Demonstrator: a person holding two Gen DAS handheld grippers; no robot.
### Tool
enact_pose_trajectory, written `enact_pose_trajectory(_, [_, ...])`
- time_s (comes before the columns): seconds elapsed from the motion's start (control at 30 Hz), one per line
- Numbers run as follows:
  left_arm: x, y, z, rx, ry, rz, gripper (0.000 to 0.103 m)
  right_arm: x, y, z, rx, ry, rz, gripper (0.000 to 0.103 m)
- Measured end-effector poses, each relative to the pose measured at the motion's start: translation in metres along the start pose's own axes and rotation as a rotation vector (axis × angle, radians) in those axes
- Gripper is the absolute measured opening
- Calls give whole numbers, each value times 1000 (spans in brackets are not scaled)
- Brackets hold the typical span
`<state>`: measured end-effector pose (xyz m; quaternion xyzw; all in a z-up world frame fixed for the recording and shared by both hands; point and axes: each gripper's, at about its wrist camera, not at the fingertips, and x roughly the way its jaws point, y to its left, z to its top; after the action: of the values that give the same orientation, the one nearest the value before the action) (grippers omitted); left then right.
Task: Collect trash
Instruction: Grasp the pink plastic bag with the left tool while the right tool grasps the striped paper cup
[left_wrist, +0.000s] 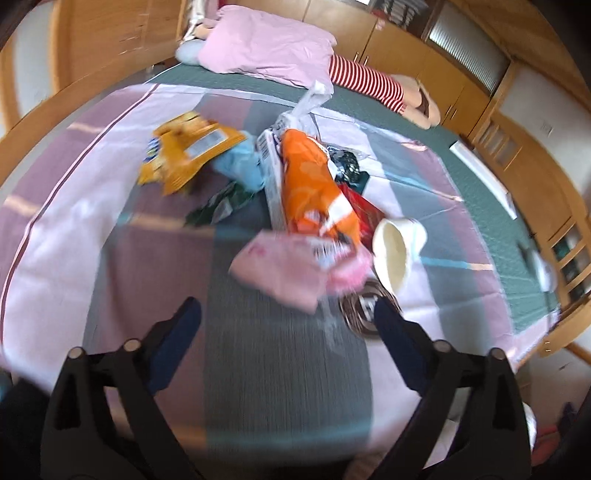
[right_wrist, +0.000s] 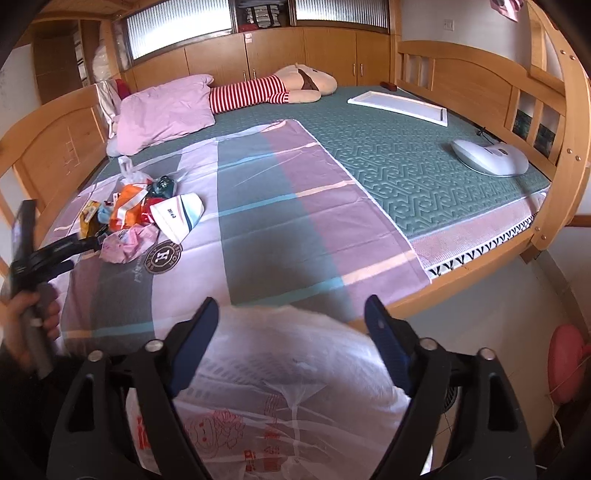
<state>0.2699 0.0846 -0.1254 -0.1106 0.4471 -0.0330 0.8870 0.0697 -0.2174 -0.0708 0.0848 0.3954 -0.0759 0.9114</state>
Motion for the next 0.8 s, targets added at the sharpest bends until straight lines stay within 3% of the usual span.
enact_pose_trajectory(0.13, [42, -7, 9, 92, 9, 8, 98, 31, 28, 33, -38, 41, 44, 88])
enact_pose_trajectory(0.2, [62, 0, 8, 60, 67, 32, 98, 56, 55, 53, -88, 48, 53, 88])
enact_pose_trajectory(0.23, [70, 4, 8, 22, 93, -11, 95, 68, 67, 60, -108, 51, 59, 88])
enact_pose_trajectory(0.27, [77, 9, 9, -28, 122, -74, 89, 82, 80, 68, -127, 59, 72, 88])
enact_pose_trajectory(0.33, [86, 16, 7, -104, 160, -155, 66, 119, 107, 87, -121, 95, 147, 88])
enact_pose_trajectory(0.43, [88, 19, 5, -149, 162, -207, 49, 179, 128, 109, 54, 186, 311, 88])
enact_pose_trajectory(0.53, [83, 17, 4, -144, 152, -213, 38, 238, 137, 121, 273, 300, 367, 88])
enact_pose_trajectory(0.67, [74, 20, -6, -168, 159, -251, 17, 292, 141, 126, 445, 379, 323, 88])
enact_pose_trajectory(0.73, [70, 22, -9, -176, 158, -258, 12, 302, 144, 124, 457, 409, 295, 88])
enact_pose_trajectory(0.77, [67, 24, -10, -191, 154, -266, 12, 305, 146, 122, 456, 423, 287, 79])
enact_pose_trajectory(0.8, [64, 27, -12, -204, 151, -274, 12, 304, 147, 116, 455, 433, 287, 79])
